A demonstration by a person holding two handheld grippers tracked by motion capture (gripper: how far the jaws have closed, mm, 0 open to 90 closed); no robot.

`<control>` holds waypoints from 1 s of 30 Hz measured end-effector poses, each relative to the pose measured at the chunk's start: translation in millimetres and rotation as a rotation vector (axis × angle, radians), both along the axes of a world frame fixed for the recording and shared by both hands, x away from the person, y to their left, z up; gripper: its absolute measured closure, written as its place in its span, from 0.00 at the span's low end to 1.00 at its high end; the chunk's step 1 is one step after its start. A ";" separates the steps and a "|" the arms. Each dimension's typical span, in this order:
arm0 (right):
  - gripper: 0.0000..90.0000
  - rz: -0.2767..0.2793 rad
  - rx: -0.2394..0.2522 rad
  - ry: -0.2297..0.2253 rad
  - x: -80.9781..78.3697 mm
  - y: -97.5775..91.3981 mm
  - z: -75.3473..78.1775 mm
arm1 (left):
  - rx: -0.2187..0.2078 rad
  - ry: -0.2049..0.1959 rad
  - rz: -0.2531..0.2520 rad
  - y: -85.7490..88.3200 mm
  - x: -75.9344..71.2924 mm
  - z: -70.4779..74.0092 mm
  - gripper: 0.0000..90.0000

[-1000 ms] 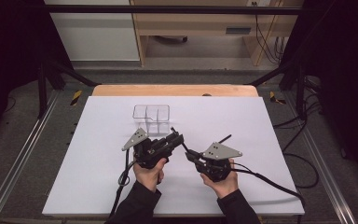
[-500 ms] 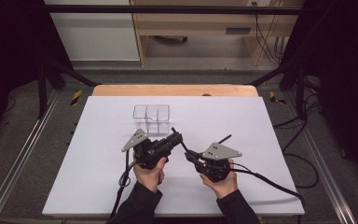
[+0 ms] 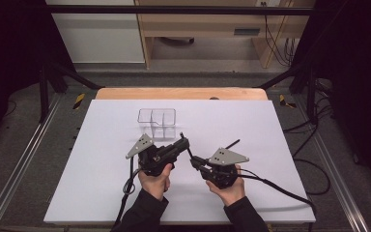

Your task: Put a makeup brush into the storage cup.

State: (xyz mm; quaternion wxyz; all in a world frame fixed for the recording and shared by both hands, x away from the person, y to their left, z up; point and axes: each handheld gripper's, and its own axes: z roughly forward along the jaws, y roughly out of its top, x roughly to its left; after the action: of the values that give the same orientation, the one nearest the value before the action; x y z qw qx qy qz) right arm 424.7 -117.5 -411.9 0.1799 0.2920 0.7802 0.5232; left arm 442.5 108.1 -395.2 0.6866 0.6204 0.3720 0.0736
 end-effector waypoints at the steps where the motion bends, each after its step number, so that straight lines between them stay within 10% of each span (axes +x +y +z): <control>1: 0.90 -0.002 0.005 0.000 -0.2 0.2 0.3 | -0.002 0.000 -0.006 0.2 -0.1 0.1 0.92; 30: 0.20 -0.156 0.015 -0.019 2.0 -19.3 14.0 | 0.178 -0.091 0.029 27.0 -4.9 25.6 0.92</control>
State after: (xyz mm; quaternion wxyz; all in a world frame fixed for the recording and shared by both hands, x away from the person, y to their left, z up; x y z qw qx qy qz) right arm 426.7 -136.8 -397.9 0.2255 0.3483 0.7492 0.5163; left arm 437.7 135.0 -369.6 0.6439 0.6695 0.3413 0.1441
